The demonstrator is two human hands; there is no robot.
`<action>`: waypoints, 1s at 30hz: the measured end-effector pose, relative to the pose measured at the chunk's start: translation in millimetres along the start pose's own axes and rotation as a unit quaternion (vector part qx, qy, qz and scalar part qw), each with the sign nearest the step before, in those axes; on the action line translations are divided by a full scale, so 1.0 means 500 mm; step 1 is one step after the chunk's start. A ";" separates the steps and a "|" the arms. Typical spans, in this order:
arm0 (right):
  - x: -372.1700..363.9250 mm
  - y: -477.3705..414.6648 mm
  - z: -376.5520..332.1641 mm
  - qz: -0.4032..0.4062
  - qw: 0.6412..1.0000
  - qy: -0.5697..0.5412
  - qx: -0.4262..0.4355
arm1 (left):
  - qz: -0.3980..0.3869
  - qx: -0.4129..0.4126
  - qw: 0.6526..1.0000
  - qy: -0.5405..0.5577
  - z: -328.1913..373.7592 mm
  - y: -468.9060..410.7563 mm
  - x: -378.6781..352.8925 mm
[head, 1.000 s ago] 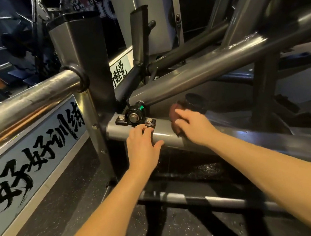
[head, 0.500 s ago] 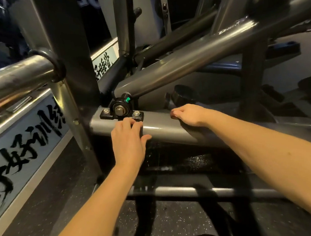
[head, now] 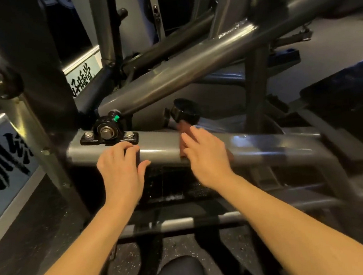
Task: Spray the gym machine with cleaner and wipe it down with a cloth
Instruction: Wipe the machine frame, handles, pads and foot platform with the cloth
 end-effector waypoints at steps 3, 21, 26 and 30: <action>0.031 0.055 0.155 0.057 0.991 0.038 -0.112 | 0.009 -0.057 0.998 0.028 0.013 0.008 -0.010; -0.046 0.120 0.110 0.090 0.993 0.034 -0.067 | -0.074 -0.111 0.990 0.053 0.098 -0.046 -0.041; -0.002 0.176 0.243 0.092 0.980 0.001 -0.178 | -0.125 -0.099 0.984 0.075 0.174 -0.076 -0.075; -0.031 0.154 0.170 0.148 0.977 0.004 -0.155 | -0.122 -0.084 0.985 0.093 0.172 -0.069 -0.079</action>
Point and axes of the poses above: each hand's wrist, its own y-axis away from the middle knuckle, its own x-axis out of the back of the hand, z = x × y, the point moved 8 cm from there along -y, towards the middle knuckle, and after that the axes turned 3 degrees about -y, right-handed, at the moved point
